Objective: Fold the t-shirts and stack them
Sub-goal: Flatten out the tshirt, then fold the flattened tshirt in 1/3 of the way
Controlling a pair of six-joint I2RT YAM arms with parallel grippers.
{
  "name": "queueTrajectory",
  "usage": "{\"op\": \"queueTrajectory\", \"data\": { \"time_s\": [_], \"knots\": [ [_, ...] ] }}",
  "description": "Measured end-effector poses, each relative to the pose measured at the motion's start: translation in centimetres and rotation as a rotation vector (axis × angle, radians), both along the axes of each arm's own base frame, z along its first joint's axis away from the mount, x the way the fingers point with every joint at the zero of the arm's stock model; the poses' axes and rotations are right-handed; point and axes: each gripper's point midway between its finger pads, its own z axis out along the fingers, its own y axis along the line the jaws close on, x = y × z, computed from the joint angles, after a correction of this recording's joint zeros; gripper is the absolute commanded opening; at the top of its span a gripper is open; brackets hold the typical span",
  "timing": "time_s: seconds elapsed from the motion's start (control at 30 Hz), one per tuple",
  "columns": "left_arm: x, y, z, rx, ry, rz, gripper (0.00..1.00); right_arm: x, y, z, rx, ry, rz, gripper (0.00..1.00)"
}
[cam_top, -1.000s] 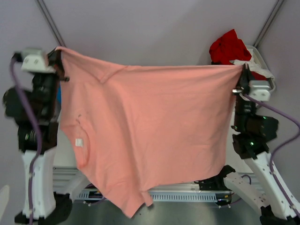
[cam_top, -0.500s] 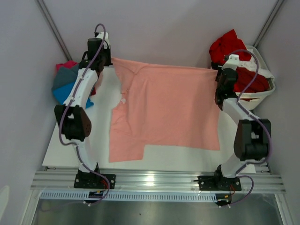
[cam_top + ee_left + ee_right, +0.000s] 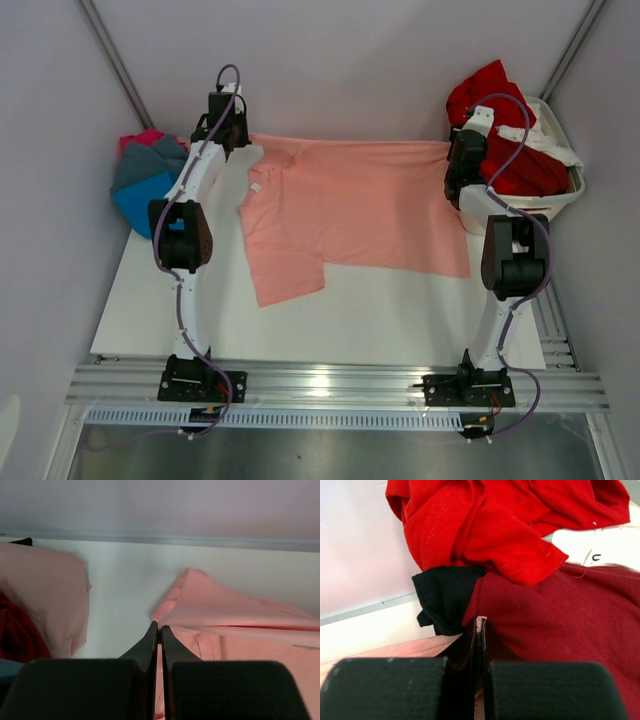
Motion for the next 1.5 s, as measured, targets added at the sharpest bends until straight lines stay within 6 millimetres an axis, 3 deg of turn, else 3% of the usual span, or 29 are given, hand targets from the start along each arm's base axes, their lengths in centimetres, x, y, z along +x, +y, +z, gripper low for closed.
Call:
{"op": "queueTrajectory", "data": {
  "time_s": [0.17, 0.27, 0.43, 0.67, 0.8, 1.0, 1.13, 1.37, 1.5],
  "knots": [
    [0.5, -0.5, 0.8, -0.035, -0.036, -0.02, 0.0, 0.0, 0.5, 0.1, -0.052, 0.017, 0.016, 0.0],
    [0.0, -0.7, -0.1, -0.051, -0.027, -0.03, 0.0, 0.0, 1.1, 0.1, -0.09, 0.029, 0.033, 0.0],
    [-2.4, -0.9, -2.6, -0.055, 0.042, -0.043, 0.0, -0.3, 2.8, -0.1, -0.177, 0.066, 0.06, 0.0],
    [-4.5, -1.4, -3.8, -0.047, 0.092, -0.05, 0.0, -1.7, 5.8, -2.3, -0.269, 0.153, 0.085, 0.0],
    [-5.8, -1.5, -4.0, -0.045, 0.115, -0.056, 0.0, -2.7, 5.0, -3.9, -0.304, 0.221, 0.056, 0.0],
    [-6.9, -1.4, -4.3, -0.046, 0.137, -0.053, 0.0, -4.2, 3.6, -4.7, -0.341, 0.272, -0.001, 0.0],
    [-9.1, -0.9, -4.9, -0.036, 0.173, -0.034, 0.01, -5.5, 2.9, -3.9, -0.361, 0.272, -0.036, 0.0],
    [-12.3, -0.5, -4.4, -0.066, 0.187, 0.011, 0.01, -6.8, 2.1, -1.5, -0.369, 0.241, -0.078, 0.0],
    [-13.3, -0.2, -4.7, -0.08, 0.198, 0.045, 0.01, -7.4, 2.3, -1.4, -0.374, 0.244, -0.086, 0.0]
  ]
}}
